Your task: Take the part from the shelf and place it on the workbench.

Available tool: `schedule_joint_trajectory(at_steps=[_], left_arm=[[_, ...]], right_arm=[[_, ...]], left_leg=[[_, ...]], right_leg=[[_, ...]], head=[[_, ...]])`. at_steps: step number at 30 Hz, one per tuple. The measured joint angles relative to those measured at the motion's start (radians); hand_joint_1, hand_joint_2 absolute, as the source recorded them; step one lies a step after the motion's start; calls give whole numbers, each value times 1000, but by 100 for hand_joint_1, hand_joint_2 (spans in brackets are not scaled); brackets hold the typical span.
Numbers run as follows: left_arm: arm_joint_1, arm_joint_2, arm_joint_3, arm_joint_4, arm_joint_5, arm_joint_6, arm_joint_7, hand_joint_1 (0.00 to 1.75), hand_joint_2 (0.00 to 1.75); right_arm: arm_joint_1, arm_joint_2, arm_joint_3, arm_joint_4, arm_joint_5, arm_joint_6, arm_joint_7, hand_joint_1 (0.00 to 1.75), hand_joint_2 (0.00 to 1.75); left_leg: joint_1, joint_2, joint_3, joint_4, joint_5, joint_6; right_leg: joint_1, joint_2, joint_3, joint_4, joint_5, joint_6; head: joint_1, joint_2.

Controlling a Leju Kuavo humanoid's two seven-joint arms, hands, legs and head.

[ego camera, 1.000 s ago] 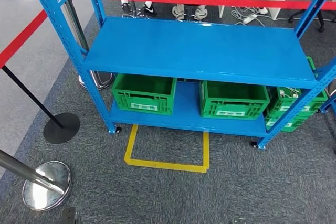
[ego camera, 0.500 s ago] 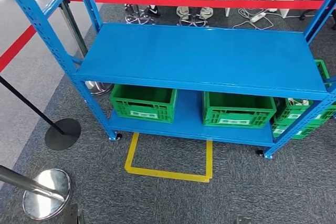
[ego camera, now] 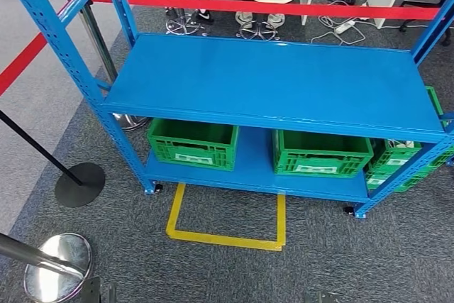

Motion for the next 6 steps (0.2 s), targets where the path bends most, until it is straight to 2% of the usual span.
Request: schedule_joint_trajectory(at_steps=[2,4,6], left_arm=[[0,0,1,0,-20,5,23,0,87],[0,-2,2,0,-17,-5,16,0,0],[-1,-2,4,0,-8,-14,4,0,0]], right_arm=[[-1,0,0,0,4,-1,-4,0,175],[-3,0,-1,-1,2,-1,-17,0,175],[-3,0,-1,-3,0,-1,-26,0,175]], left_leg=[[-1,0,0,0,-1,4],[-1,0,0,0,-1,10],[-1,0,0,0,-2,11]], right_leg=[[0,0,3,-6,2,5],[-1,0,6,-13,4,16],[-2,0,8,-16,5,26]], head=[[0,0],[0,0],[0,0]])
